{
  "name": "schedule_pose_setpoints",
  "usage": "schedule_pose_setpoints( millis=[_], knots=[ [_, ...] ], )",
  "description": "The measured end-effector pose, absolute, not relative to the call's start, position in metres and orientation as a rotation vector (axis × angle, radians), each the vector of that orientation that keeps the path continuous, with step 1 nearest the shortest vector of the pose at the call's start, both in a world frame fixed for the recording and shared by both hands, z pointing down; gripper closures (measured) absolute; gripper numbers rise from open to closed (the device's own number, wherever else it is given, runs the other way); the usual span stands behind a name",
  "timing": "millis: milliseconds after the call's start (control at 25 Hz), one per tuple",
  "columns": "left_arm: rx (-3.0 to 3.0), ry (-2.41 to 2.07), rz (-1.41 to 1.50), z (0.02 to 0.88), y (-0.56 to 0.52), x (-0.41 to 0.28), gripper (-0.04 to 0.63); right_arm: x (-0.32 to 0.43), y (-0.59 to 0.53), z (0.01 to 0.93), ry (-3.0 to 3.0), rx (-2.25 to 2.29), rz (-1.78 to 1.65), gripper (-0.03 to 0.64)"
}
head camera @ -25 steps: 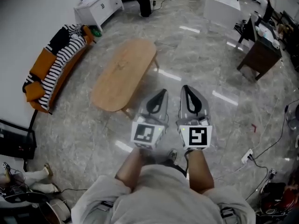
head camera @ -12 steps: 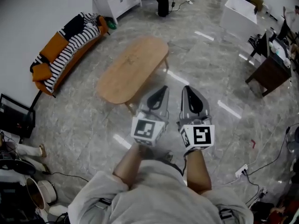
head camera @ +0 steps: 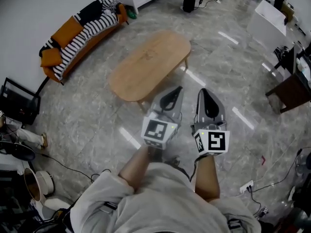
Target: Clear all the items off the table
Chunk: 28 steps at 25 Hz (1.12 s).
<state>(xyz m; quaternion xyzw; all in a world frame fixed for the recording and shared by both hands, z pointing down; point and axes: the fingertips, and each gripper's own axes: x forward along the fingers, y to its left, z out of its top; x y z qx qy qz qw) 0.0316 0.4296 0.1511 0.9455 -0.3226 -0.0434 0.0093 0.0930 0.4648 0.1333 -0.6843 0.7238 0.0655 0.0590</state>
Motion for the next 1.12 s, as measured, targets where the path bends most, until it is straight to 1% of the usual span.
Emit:
schedule_pose_setpoints(
  millis=[160,440,880,1120],
  knots=[
    [2.938,-1.043,-0.101,0.159,0.39,0.023,0.575,0.088,0.426,0.135,2.215,-2.046,0.191,0.611],
    [2.85,-1.157,-0.132,0.168,0.308,-0.011,0.575,0.06,0.348,0.137,2.317,-2.02,0.246,0.611],
    [2.788,-1.277,-0.174,0.165,0.154,-0.092,0.575,-0.013,0.195,0.132,2.452,-1.927,0.267,0.611],
    [2.805,-1.276,-0.168,0.158,0.112,-0.1,0.575,-0.025,0.146,0.124,2.453,-1.863,0.178,0.611]
  ],
)
